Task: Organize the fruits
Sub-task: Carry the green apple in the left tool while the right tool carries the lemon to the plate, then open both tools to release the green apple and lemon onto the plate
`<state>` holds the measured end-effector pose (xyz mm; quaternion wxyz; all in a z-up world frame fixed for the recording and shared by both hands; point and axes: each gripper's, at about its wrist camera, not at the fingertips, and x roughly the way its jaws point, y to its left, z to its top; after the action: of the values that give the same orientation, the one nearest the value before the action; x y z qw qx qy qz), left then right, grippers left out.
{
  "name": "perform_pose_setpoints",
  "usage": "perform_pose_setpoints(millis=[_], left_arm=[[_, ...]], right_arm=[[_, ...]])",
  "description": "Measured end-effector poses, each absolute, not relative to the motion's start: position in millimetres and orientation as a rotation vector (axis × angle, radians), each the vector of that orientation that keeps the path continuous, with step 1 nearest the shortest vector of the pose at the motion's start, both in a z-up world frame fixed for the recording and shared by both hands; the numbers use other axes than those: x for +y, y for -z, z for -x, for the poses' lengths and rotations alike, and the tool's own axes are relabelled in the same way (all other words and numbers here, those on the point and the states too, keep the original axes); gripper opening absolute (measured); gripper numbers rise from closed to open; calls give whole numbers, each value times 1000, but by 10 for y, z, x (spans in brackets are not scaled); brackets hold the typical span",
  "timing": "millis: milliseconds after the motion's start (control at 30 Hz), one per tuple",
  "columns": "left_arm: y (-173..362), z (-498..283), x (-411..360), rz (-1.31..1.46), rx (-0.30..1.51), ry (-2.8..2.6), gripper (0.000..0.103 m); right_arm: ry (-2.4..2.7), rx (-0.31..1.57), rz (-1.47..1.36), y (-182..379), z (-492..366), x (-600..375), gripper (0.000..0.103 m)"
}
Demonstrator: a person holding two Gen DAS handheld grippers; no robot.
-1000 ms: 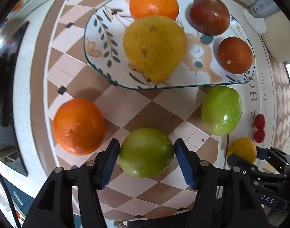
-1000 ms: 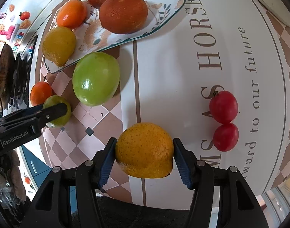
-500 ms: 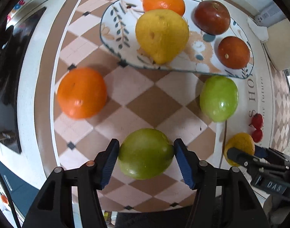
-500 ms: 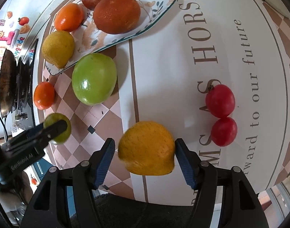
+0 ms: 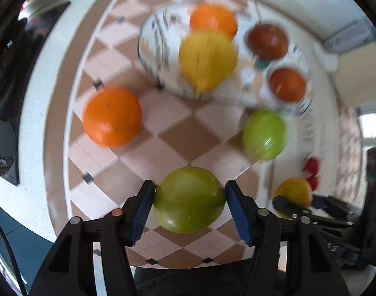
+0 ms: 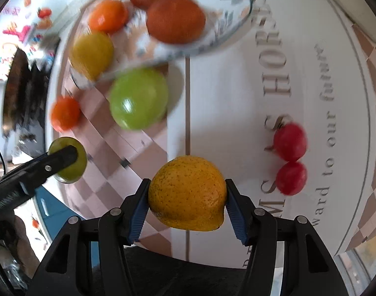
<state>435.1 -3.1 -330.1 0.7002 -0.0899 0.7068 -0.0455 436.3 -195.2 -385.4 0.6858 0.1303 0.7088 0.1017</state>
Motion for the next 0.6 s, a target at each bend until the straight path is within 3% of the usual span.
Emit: perform_pose_setpoints(millis=[300, 600], left_arm=[[2682, -5231, 226, 204, 1433, 87, 57], [3359, -6183, 379, 127, 1571, 7, 57]], right_arm=[[-170, 1374, -332, 3171, -5287, -2311, 61], [-108, 1431, -209, 3481, -6170, -2289, 61]])
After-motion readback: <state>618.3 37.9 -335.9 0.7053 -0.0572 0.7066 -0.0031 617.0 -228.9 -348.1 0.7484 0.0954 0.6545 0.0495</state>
